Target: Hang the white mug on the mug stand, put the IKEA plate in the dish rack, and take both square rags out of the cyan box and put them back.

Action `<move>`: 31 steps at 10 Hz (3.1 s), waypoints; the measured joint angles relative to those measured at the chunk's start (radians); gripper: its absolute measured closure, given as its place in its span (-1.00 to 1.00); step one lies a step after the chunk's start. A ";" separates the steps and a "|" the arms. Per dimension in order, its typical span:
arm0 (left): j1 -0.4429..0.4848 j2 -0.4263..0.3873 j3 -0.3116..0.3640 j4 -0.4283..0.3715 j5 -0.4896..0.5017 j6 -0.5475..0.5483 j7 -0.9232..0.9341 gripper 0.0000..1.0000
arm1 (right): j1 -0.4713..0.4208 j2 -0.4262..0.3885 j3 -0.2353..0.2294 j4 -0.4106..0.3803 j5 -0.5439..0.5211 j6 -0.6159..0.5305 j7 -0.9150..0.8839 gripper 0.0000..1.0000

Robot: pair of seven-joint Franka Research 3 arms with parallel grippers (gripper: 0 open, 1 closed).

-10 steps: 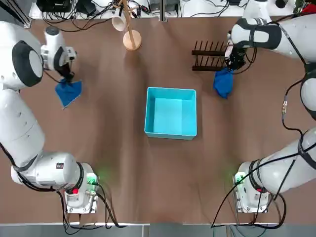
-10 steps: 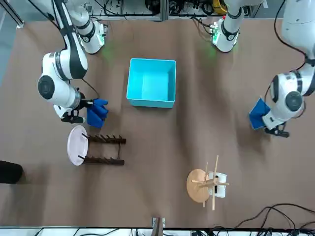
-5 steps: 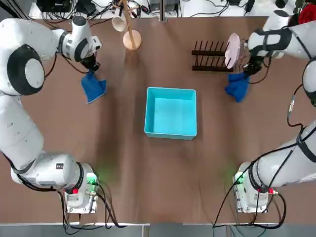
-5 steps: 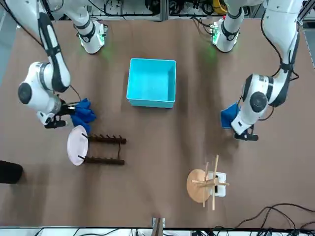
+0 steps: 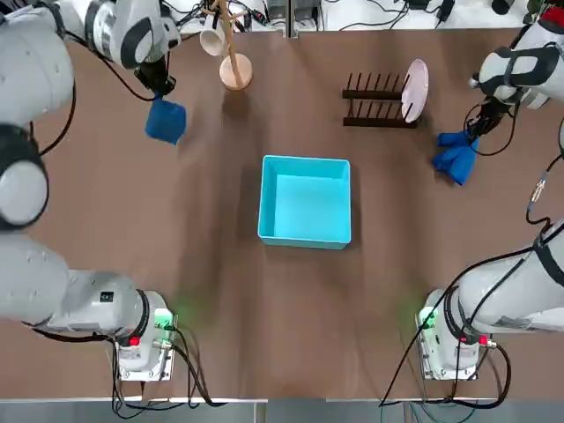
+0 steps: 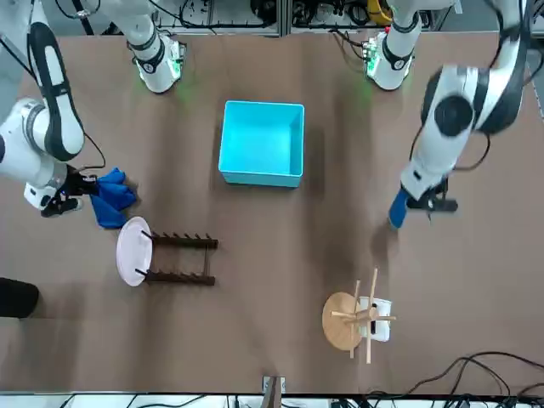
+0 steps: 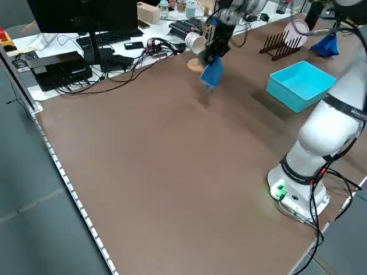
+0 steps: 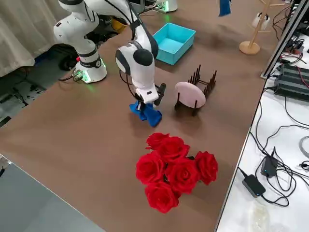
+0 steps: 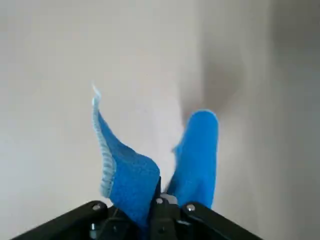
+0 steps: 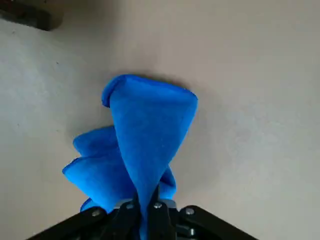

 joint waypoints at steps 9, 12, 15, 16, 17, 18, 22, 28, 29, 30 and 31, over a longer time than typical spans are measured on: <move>-0.006 -0.032 -0.583 0.045 -0.169 -0.108 -0.366 0.92 | 0.415 0.043 0.035 -0.063 0.021 0.132 0.637 0.93; -0.012 0.129 -0.676 0.122 -0.168 -0.086 -0.458 0.92 | 0.548 0.043 0.035 -0.063 0.021 0.132 0.831 0.93; -0.041 0.254 -0.689 0.146 -0.130 0.039 -0.534 0.92 | 0.538 -0.002 0.017 -0.035 0.022 -0.015 0.835 0.93; -0.052 0.310 -0.689 0.159 -0.066 0.047 -0.578 0.92 | 0.523 -0.038 0.011 -0.014 0.021 -0.090 0.824 0.93; -0.058 0.374 -0.688 0.171 -0.007 0.049 -0.609 0.92 | 0.508 -0.078 0.009 0.016 0.019 -0.173 0.814 0.93; -0.058 0.431 -0.686 0.181 0.027 0.052 -0.619 0.90 | 0.492 -0.115 0.008 0.060 0.019 -0.267 0.804 0.93; -0.048 0.495 -0.680 0.217 0.040 0.052 -0.620 0.14 | 0.485 -0.212 0.016 0.201 0.020 -0.495 0.833 0.93; -0.037 0.350 -0.511 0.303 0.049 -0.067 -0.498 -0.44 | 0.765 -0.247 0.046 0.199 0.071 -0.487 1.282 0.93; -0.036 0.304 -0.454 0.342 0.023 -0.120 -0.430 -0.48 | 0.838 -0.246 0.047 0.194 0.077 -0.460 1.377 0.93; -0.036 0.264 -0.383 0.383 -0.039 -0.165 -0.338 -0.48 | 0.916 -0.245 0.048 0.183 0.080 -0.416 1.476 0.93; -0.035 0.232 -0.304 0.424 -0.100 -0.201 -0.236 -0.57 | 0.992 -0.243 0.050 0.173 0.080 -0.370 1.568 0.93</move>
